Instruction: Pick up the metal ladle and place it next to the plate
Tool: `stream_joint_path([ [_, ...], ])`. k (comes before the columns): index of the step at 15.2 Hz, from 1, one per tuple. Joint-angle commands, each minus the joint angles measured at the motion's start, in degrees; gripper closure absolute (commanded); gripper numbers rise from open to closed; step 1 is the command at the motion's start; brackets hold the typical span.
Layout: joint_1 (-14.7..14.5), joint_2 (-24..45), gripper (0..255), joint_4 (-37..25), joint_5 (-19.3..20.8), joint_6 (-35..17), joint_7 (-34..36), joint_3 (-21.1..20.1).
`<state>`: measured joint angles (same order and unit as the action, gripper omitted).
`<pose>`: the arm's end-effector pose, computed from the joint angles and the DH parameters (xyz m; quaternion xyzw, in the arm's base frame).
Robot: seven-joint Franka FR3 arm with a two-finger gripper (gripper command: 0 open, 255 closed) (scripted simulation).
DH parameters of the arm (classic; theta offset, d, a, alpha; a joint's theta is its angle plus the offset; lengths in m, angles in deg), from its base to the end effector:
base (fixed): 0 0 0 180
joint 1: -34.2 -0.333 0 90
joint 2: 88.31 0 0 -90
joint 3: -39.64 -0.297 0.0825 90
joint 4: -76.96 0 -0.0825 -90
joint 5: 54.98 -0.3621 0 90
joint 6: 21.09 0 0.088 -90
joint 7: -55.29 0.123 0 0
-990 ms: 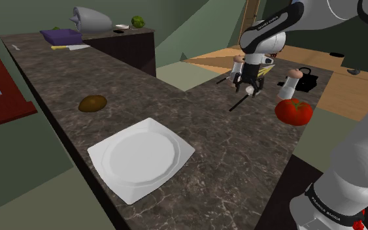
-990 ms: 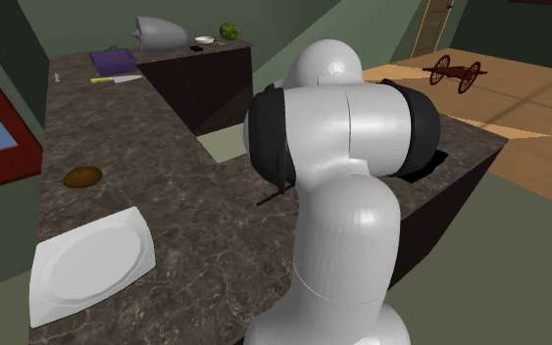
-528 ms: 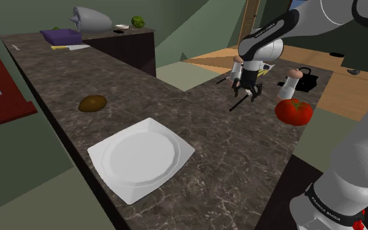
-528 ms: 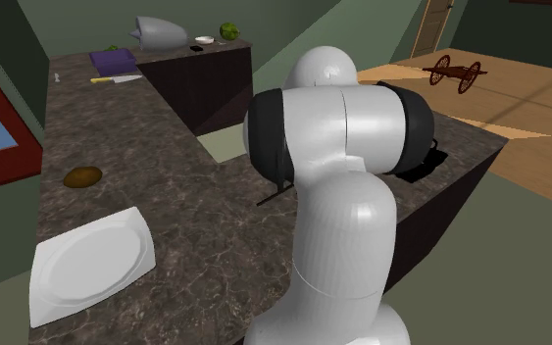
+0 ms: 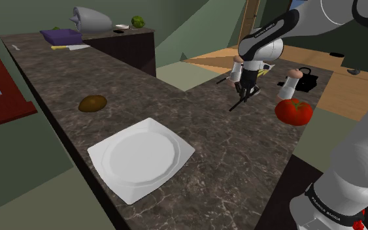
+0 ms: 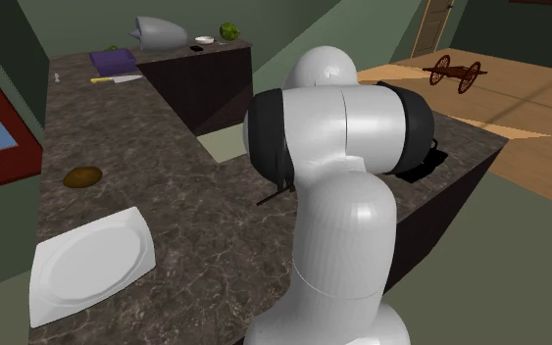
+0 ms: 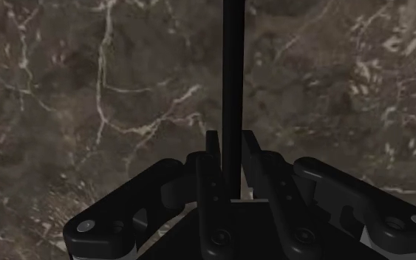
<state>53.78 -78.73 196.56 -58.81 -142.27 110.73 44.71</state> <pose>0.4869 -0.2186 0.3137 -0.7511 0.6563 0.0721 0.0008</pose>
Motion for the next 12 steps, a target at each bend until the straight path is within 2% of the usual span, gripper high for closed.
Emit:
stream_joint_path([
  [1,0.0,0.0,255,0.1,0.0,0.0,0.0,0.0],
  [7,0.0,0.1,255,0.1,0.0,0.0,0.0,0.0],
  [12,0.0,-1.9,255,-1.5,0.3,3.6,0.3,0.1],
])
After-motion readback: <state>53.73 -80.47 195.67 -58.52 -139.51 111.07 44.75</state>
